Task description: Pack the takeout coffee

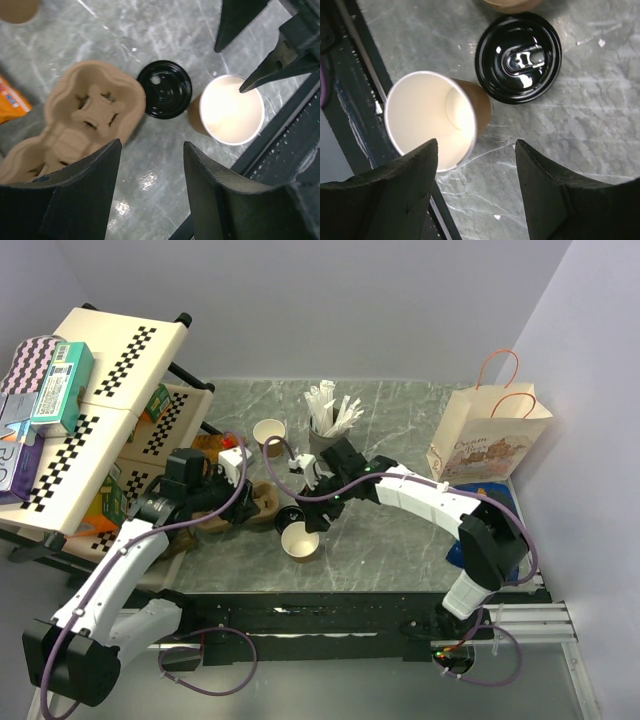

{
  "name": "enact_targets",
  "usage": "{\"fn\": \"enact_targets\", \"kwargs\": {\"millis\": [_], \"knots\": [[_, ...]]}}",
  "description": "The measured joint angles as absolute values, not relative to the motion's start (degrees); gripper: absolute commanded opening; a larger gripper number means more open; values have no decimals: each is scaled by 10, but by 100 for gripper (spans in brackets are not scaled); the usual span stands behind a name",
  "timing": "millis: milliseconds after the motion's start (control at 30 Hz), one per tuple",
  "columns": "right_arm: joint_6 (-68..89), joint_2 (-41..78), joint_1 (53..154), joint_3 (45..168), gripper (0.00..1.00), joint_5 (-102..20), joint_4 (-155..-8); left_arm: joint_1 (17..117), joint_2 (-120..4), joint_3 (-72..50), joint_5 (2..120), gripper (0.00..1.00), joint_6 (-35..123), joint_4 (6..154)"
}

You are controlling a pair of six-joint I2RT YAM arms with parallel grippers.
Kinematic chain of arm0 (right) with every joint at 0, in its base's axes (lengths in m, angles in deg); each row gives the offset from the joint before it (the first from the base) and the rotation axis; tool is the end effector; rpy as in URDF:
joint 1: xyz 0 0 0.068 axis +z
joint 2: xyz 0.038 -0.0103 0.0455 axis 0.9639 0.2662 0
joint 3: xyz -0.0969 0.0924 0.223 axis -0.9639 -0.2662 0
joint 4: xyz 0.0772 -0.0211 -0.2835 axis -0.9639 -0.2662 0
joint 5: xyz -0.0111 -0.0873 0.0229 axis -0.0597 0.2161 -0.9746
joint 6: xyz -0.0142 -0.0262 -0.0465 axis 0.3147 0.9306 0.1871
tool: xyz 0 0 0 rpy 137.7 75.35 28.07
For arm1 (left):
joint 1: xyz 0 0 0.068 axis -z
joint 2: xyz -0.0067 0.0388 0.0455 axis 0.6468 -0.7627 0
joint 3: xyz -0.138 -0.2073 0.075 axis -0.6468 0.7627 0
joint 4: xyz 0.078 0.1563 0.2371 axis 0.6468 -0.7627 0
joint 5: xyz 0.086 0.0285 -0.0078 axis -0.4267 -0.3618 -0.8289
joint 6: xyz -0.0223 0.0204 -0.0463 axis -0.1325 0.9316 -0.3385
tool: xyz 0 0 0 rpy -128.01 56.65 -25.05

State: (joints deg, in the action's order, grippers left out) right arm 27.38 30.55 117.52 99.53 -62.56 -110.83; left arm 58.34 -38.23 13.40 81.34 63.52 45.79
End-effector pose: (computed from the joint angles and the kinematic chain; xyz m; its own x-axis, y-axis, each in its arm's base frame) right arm 0.2623 0.2691 0.2132 -0.4472 -0.6273 -0.6376 -0.8937 0.3428 0.2896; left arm 0.2285 -0.0934 0.2732 -0.5188 0.2954 -0.8023 0.6986 0.6874 -0.1987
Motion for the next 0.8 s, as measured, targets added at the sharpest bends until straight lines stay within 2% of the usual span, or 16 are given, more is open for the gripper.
{"fn": "enact_targets", "kwargs": {"millis": [100,200,300,333,367,400,500,633,667,800], "knots": [[254,319,1179,998,66,-612,-1107,567,-378,134,811,59,635,457],[241,335,1182,1006,58,-599,-1106,557,-378,134,809,60,635,454],[235,343,1186,1007,42,-592,-1105,552,-378,130,809,59,636,451],[232,345,1186,1008,30,-591,-1106,552,-378,127,809,60,636,449],[231,346,1187,1009,24,-589,-1106,551,-378,125,809,60,638,449],[231,346,1187,1009,15,-589,-1105,551,-379,122,809,60,639,449],[228,346,1187,1009,0,-583,-1106,551,-379,116,810,61,643,450],[232,341,1187,1009,0,-572,-1109,551,-387,114,822,64,657,450],[236,337,1184,1008,0,-567,-1113,551,-392,114,830,69,666,450],[255,308,1159,1003,0,-564,-1138,561,-414,113,851,69,710,449]]}}
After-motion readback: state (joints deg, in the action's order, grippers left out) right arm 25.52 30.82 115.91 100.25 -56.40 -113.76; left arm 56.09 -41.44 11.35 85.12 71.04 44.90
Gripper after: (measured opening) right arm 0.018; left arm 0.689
